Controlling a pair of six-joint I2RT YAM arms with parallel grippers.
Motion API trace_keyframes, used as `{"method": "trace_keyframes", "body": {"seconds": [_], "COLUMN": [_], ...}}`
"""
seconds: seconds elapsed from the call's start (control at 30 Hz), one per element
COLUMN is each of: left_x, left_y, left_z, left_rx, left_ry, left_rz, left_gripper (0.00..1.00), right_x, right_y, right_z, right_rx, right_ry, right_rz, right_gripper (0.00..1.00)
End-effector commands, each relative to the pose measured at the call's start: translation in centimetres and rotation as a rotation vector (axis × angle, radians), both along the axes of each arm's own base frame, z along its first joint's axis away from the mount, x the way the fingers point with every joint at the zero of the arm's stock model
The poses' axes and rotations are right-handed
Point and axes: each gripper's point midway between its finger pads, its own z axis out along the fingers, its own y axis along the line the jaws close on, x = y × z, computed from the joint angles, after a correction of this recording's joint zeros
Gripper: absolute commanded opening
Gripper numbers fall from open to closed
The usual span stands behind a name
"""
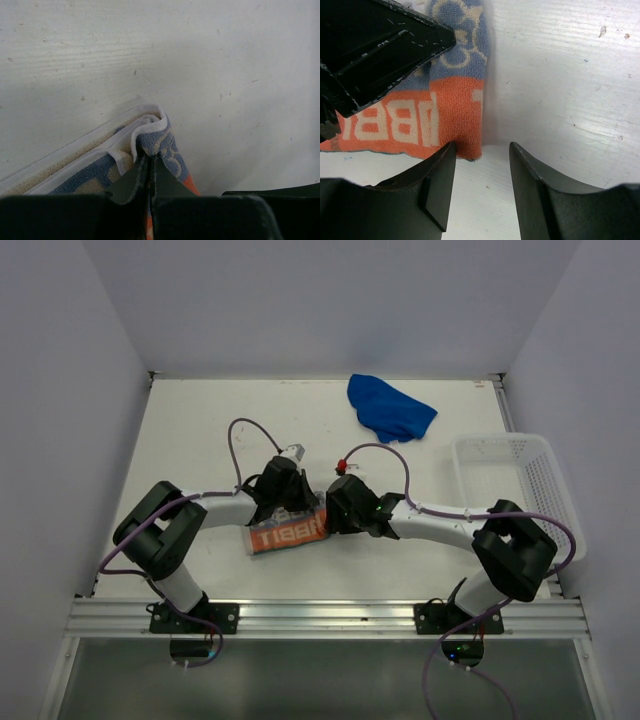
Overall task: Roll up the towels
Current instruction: Roll the towel
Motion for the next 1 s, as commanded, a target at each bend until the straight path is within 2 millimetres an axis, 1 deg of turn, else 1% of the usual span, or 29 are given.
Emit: {"method": "trace_keyframes", "body": {"seconds": [0.0,0.2,0.33,0.47,0.6,0.73,0.8,0.83,0.93,0.97], "left_x": [0.6,0.5,0.4,0.5,0.3,0.2,0.2,0.1,0.2,0.2], "left_y": [0.8,0.9,0.9,0.9,1.0,1.1,1.1,1.1,1.2,1.2], "left_z": [-0.1,-0.1,-0.1,-0.1,-0.2,-0.3,-0.3,-0.3,-0.3,-0.3], "left_rx": [0.003,0.001,-0.001,0.000,0.001,0.005,0.005,0.005,0.006,0.007], "left_ry": [-0.020,-0.020,-0.020,-0.023,-0.020,-0.019,-0.019,-0.019,-0.022,-0.021], "left_rz": [0.030,0.033,0.034,0.034,0.031,0.031,0.031,0.029,0.032,0.031], "left_gripper": [0.00,0.00,0.00,0.00,0.00,0.00,0.00,0.00,0.00,0.00], "right_x": [0.8,0.4,0.0,-0.1,0.1,0.3,0.4,0.5,0.2,0.2], "right_y": [2.0,2.9,3.2,2.6,1.5,1.0,1.0,1.1,1.7,2.0], "right_z": [2.6,0.5,-0.2,-1.3,-2.4,-2.9,-2.8,-2.5,-1.6,-0.7], "right_rx": [0.115,0.157,0.183,0.150,0.108,0.085,0.080,0.083,0.123,0.143], "right_ry": [-0.028,0.030,0.050,0.061,0.067,0.057,0.051,0.040,0.041,0.030], "right_rz": [-0.006,0.001,-0.002,-0.008,-0.023,-0.021,-0.012,0.003,0.029,0.036], "right_gripper": [0.51,0.51,0.49,0.47,0.42,0.39,0.41,0.46,0.53,0.57]}}
